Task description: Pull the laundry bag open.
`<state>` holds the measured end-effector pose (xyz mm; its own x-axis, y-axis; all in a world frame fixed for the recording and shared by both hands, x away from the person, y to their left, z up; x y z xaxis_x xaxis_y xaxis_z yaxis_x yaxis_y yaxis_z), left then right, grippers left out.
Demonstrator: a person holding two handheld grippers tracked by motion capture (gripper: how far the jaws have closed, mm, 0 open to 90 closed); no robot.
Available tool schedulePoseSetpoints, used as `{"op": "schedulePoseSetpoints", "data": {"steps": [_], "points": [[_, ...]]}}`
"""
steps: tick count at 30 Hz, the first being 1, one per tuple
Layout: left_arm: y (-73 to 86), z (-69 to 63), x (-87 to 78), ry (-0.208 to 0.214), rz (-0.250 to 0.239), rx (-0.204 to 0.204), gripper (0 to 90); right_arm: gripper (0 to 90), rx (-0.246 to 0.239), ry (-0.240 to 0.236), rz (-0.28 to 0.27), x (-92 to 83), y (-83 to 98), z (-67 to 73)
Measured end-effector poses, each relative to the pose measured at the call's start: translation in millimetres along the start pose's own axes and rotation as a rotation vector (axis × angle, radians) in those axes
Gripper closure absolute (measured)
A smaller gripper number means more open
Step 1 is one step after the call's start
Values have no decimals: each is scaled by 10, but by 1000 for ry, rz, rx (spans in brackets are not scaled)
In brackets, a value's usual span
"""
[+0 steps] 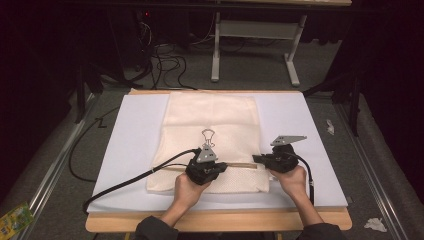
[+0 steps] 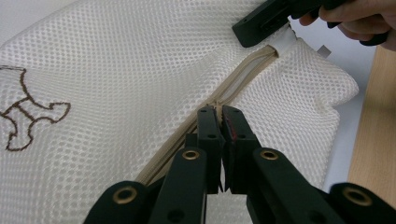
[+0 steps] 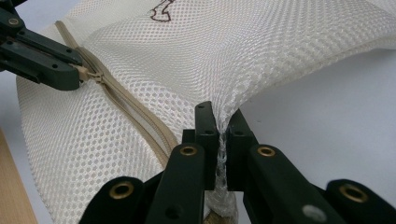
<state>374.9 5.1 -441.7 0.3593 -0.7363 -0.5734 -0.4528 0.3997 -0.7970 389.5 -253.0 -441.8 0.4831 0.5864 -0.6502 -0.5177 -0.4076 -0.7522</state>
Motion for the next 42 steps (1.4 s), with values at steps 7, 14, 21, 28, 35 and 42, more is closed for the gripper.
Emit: {"op": "schedulePoseSetpoints", "data": {"steps": [7, 14, 21, 28, 35, 42], "points": [[24, 23, -42, -4, -1, -3, 873, 882, -6, 6, 3, 12, -1, 5], [39, 49, -93, -10, -6, -8, 873, 882, -7, 8, 4, 15, -9, 2], [57, 98, -136, -18, -9, -22, 873, 882, -6, 24, 10, 11, -15, -4], [44, 100, -158, -21, -23, -21, 872, 882, -6, 26, -1, 6, -27, 1], [43, 103, -169, -23, -28, -23, 873, 881, -15, 32, -3, 13, -33, 6], [46, 115, -181, -26, -29, -25, 873, 881, -16, 32, -7, 18, -39, 4]]}}
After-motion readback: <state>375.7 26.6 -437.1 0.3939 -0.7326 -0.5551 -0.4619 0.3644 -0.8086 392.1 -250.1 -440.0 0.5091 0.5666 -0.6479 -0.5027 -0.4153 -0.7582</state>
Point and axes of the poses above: each handheld gripper's, and its own axes: x roughly forward along the jaws, y roughly out of its underside, z roughly to its left, the point moved 2 cm from there along x, roughly forward along the jaws, and after that the axes turned 6 degrees about -x, right-handed, at the moved point
